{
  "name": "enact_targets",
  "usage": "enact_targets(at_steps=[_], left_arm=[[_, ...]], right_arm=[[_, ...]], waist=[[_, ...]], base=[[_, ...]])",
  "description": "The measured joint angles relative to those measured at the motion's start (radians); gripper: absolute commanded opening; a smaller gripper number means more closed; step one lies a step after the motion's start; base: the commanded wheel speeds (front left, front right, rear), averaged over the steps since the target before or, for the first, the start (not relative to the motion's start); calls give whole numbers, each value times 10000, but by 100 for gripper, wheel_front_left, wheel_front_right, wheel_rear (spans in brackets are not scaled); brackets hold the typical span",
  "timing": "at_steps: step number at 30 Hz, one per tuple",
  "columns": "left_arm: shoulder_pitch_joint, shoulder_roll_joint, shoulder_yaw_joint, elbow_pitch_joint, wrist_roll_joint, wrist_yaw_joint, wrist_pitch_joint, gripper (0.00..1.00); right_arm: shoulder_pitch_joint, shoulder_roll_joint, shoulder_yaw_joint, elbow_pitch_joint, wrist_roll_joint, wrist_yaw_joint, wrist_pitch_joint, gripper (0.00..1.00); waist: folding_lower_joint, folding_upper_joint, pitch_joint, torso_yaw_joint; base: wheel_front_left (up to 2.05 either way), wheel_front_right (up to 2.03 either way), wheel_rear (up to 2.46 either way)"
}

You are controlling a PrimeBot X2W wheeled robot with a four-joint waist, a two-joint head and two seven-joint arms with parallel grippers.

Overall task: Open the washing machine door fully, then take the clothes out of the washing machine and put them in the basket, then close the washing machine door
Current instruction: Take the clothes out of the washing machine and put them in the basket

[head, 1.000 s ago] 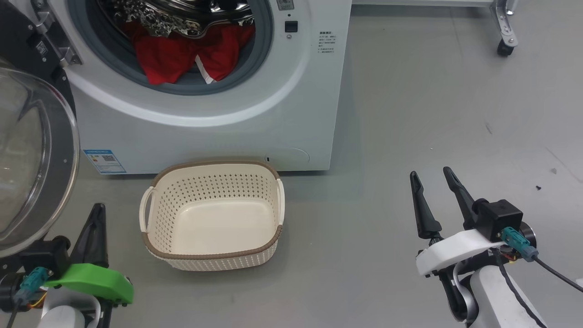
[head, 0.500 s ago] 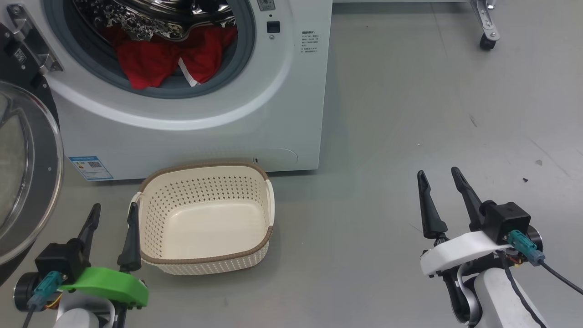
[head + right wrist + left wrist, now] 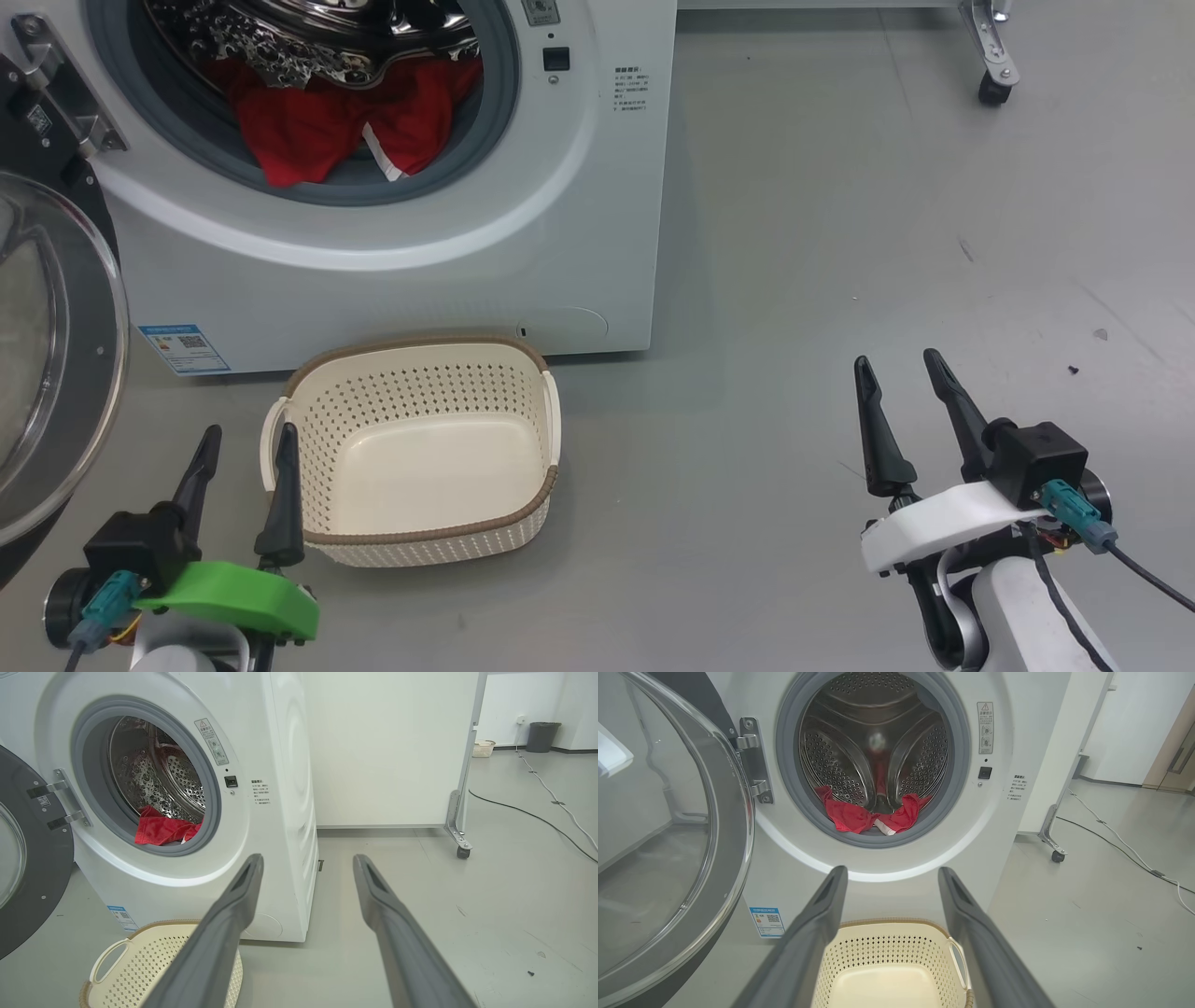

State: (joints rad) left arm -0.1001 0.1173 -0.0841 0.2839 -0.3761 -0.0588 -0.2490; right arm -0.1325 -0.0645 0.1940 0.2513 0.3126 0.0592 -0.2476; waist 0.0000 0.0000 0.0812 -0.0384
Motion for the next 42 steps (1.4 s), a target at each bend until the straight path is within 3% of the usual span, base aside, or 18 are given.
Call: enact_targets(at_steps=[42], left_arm=[[243, -13, 130, -663, 84, 2, -2, 100]], right_arm=[[185, 50, -79, -102, -128, 13, 0, 100]], waist=[[0, 0, 123, 64]], base=[[0, 0, 0]])
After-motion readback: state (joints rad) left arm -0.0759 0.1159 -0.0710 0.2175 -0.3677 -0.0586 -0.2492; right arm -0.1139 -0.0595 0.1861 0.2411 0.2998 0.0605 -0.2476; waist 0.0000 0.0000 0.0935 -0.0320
